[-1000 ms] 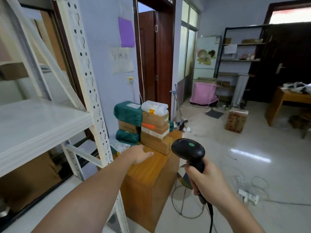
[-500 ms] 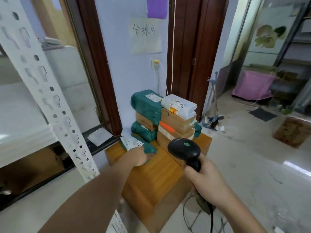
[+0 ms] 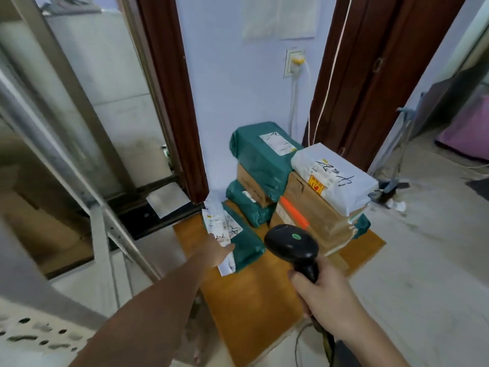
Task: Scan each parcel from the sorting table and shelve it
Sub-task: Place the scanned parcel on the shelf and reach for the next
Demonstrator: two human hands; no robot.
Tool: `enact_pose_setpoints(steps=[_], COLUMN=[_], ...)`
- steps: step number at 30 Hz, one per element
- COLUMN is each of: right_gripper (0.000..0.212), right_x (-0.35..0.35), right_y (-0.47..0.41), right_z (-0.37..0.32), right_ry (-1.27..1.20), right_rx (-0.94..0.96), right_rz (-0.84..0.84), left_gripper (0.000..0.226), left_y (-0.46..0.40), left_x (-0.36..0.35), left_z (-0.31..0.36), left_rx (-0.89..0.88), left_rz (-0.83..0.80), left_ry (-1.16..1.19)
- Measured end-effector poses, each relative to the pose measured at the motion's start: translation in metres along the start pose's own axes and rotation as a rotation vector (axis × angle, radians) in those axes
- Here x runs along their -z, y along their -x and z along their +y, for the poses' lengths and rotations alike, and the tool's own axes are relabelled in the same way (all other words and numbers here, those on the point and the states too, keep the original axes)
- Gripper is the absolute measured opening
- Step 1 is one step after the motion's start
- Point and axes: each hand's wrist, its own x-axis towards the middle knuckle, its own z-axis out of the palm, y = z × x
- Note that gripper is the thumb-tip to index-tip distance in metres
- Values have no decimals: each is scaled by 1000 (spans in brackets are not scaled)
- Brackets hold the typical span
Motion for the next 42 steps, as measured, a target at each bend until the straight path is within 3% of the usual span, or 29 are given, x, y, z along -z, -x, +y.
enact_pose_setpoints(steps=[4,8,13,17,20,23,26,28,30,34,37,38,40,42], right_gripper=[6,7,7,7,7,8,12,13,11,12,11,10,10,10], right_x=[4,6,13,19,24,26,26,25,23,19,16,16,15,13], right_y=[-47,-88,-129,-152,-161,-165,-165,-163,-160,-152,-146,-145,-143,-143], right_z=[6,19,27,23,20,15,7,1,-8,-28,-42,-45,-52,-56], right_ry=[18,18,-4,16,-8,-24,-25,-10,5,-7,17,19,19,37], right_rx=[-42,-104,-158,-95,-69,-38,-16,5,34,137,216,232,247,244], right_rz=[-51,-104,-241,-268,-290,-308,-296,-273,-233,-169,-133,-120,-101,-96], left_gripper=[108,81,94,42,33,23,11,30,43,27,52,49,37,46], left_y=[-49,-65,-112,-106,-93,-86,-71,-63,-51,-25,-8,-4,-1,-1], left_x=[-29,-35,-75,-79,-66,-60,-53,-44,-33,-12,7,12,17,20], left_z=[-12,-3,-28,-22,-4,2,8,14,21,43,60,65,70,71], left_rx=[161,302,411,412,419,447,394,336,269,140,-35,-67,-87,-95], left_rz=[-35,-78,-57,-26,-12,-17,-1,-12,-63,-67,-94,-101,-99,-72], left_ry=[68,243,376,432,460,694,912,1010,1034,1064,1108,1100,1035,1020])
